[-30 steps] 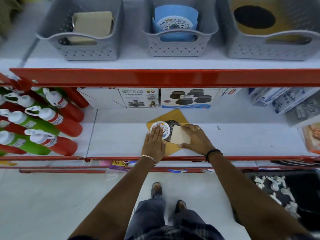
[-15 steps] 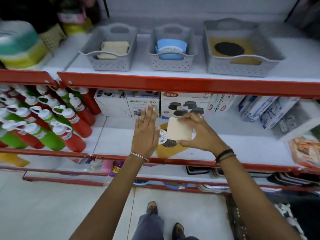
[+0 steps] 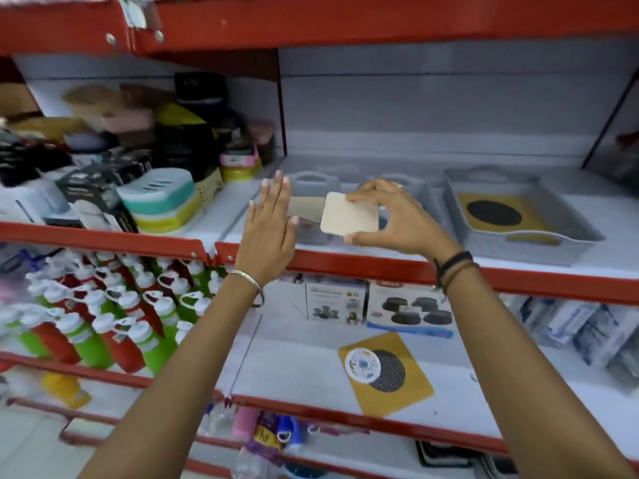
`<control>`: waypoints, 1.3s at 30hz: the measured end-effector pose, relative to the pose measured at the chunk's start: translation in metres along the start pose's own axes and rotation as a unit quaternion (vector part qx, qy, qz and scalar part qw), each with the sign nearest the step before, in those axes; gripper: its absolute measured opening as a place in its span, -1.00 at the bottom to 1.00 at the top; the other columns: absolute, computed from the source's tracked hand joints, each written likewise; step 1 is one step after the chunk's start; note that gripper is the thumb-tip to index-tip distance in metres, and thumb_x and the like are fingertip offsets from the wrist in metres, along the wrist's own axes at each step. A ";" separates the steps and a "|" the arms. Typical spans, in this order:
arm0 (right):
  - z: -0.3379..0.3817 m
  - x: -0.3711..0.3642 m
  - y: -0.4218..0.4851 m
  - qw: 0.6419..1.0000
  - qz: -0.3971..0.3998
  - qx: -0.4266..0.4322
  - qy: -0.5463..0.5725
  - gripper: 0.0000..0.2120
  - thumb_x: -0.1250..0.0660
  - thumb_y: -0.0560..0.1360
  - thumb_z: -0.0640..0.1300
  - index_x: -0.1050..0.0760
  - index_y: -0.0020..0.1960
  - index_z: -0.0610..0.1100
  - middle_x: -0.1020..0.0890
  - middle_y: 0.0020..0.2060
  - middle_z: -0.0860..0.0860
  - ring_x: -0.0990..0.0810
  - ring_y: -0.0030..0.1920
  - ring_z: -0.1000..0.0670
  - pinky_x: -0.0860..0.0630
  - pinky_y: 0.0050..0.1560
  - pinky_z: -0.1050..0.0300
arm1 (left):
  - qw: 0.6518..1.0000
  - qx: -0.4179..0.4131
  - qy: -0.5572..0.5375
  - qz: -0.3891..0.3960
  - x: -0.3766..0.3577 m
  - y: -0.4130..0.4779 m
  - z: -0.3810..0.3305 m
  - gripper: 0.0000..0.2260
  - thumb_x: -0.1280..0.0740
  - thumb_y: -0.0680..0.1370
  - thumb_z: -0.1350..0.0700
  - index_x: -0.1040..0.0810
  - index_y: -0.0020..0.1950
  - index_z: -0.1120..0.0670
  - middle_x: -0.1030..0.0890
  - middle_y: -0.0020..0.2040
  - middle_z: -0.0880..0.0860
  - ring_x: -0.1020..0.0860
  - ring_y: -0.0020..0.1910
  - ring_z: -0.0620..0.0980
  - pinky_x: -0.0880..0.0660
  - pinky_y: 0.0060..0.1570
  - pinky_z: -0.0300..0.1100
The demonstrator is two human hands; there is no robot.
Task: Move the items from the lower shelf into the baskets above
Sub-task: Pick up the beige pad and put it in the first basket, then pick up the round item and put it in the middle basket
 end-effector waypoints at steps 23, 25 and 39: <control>-0.021 -0.055 0.120 0.995 0.075 -0.064 -0.024 -0.65 -0.40 0.45 -0.01 -0.52 0.21 -0.05 -0.59 0.18 0.02 -0.55 0.16 0.04 -0.48 0.25 0.07 | 0.995 -0.060 -0.038 0.073 -0.003 0.088 0.055 -0.77 -0.22 0.45 0.28 -0.62 -0.01 0.13 -0.63 0.09 0.11 -0.52 0.15 0.14 -0.44 0.22 0.01; -0.009 -0.043 0.098 0.999 -0.036 0.001 -0.028 -0.65 -0.37 0.47 -0.01 -0.50 0.22 -0.09 -0.58 0.15 -0.01 -0.55 0.09 0.08 -0.51 0.19 0.07 | 0.992 -0.079 -0.097 -0.021 0.004 0.077 0.042 -0.76 -0.21 0.44 0.32 -0.59 0.03 0.17 -0.62 0.10 0.12 -0.52 0.18 0.12 -0.44 0.24 0.04; -0.058 -0.158 -0.137 0.984 -0.139 -0.109 -0.031 -0.79 -0.32 0.49 -0.20 -0.57 0.08 -0.26 -0.63 0.05 -0.18 -0.60 0.05 -0.14 -0.56 0.04 -0.06 | 0.984 -0.044 -0.162 0.057 -0.144 -0.147 -0.007 -0.65 -0.10 0.56 0.10 -0.41 0.31 0.15 -0.45 0.37 0.16 -0.34 0.39 0.07 -0.35 0.31 0.01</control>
Point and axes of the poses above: each hand's wrist, its own y-axis towards the middle knuckle, its own x-axis out of the back of the hand, z = x × y, the point moved 1 cm from there along y, towards the middle knuckle
